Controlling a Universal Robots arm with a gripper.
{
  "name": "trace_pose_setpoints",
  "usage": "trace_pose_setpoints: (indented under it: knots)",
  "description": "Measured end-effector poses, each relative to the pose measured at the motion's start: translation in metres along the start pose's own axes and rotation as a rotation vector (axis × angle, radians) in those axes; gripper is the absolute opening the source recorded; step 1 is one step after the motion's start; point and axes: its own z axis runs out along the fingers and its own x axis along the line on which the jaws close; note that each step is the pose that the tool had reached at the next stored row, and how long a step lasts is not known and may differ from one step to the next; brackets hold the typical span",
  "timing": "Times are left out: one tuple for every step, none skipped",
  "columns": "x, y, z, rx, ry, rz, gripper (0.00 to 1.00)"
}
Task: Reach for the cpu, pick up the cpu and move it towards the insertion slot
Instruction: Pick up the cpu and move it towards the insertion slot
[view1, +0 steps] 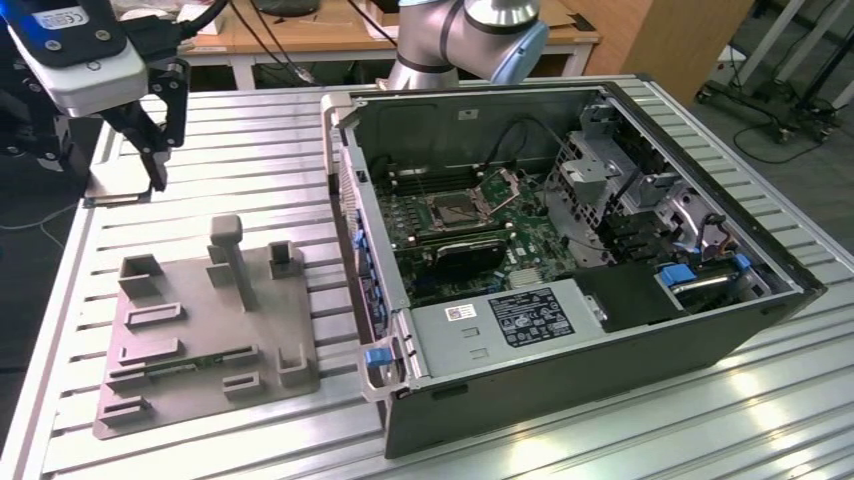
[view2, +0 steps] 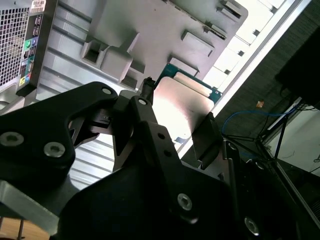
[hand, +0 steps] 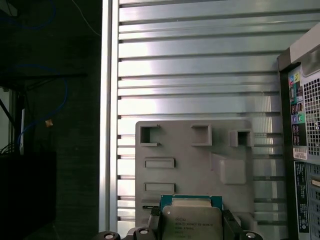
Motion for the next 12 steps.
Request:
trace_pose_setpoints:
  knots:
    - [0.0000, 0.0000, 0.0000, 0.0000, 0.0001, 0.000, 0.55]
    - [-0.0001, -0.0001, 0.0000, 0.0000, 0.0000, 0.000, 0.55]
    - [-0.0002, 0.0000, -0.0001, 0.0000, 0.0001, 0.000, 0.55]
    - [-0.0002, 0.0000, 0.0000, 0.0000, 0.0001, 0.000, 0.55]
    - [-0.0002, 0.0000, -0.0001, 0.0000, 0.0001, 0.000, 0.55]
    - [-0.0002, 0.0000, 0.0000, 0.0000, 0.0001, 0.000, 0.55]
    - [-0.0002, 0.0000, -0.0001, 0.0001, 0.0001, 0.000, 0.55]
    - [-0.0002, 0.0000, 0.0000, 0.0000, 0.0000, 0.000, 0.55]
    - [-0.0002, 0.0000, 0.0000, 0.0000, 0.0001, 0.000, 0.55]
    - [-0.0002, 0.0000, 0.0000, 0.0000, 0.0001, 0.000, 0.55]
    - [-0.0002, 0.0000, 0.0000, 0.0000, 0.0001, 0.000, 0.55]
    - [-0.0004, 0.0000, 0.0000, 0.0000, 0.0000, 0.000, 0.55]
